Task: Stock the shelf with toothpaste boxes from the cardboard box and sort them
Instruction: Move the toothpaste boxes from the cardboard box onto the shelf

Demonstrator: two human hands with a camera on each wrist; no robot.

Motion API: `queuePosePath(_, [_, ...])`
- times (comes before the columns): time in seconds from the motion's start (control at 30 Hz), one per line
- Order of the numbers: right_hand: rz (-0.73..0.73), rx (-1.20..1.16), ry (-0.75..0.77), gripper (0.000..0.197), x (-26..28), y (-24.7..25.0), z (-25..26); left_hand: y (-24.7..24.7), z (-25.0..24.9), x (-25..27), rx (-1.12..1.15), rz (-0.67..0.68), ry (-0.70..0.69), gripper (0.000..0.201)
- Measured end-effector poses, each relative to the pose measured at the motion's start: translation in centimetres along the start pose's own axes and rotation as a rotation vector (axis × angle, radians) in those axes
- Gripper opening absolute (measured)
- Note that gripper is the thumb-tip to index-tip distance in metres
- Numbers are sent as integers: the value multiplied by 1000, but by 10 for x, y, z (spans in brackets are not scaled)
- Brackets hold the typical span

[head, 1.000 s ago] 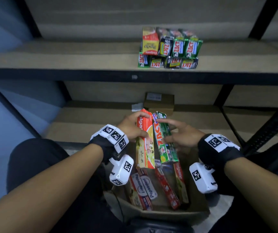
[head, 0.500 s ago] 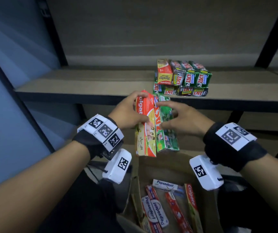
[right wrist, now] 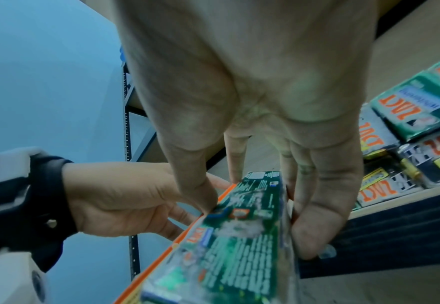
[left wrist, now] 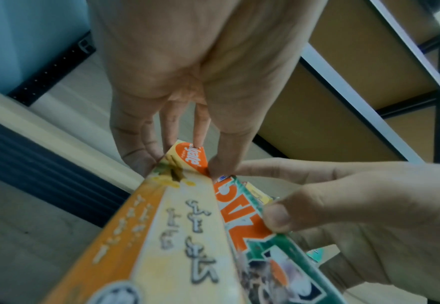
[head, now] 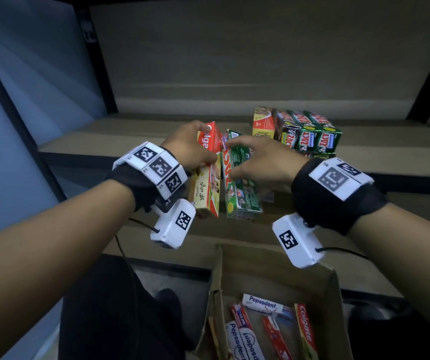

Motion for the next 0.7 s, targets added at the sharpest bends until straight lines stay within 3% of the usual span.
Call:
queuePosePath(0.23, [-73,215,35,74,-31,-3,28,-5,12,-31,-5,31,52,68])
queuePosePath(0.57, [-217,372,-7,49,-71,-2,20,-11,15,-61,-32,82,30,63])
queuePosePath(0.7, [-193,525,-17,43,-88,-9,22,-7,12,-68,-115,110,26,48])
Point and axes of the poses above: each hand's wrist, its own x-axis away from the middle knuckle, its own y-axis out of the back of the hand, z = x × y, the point moved 10 cm from there along -x, towards the middle knuckle
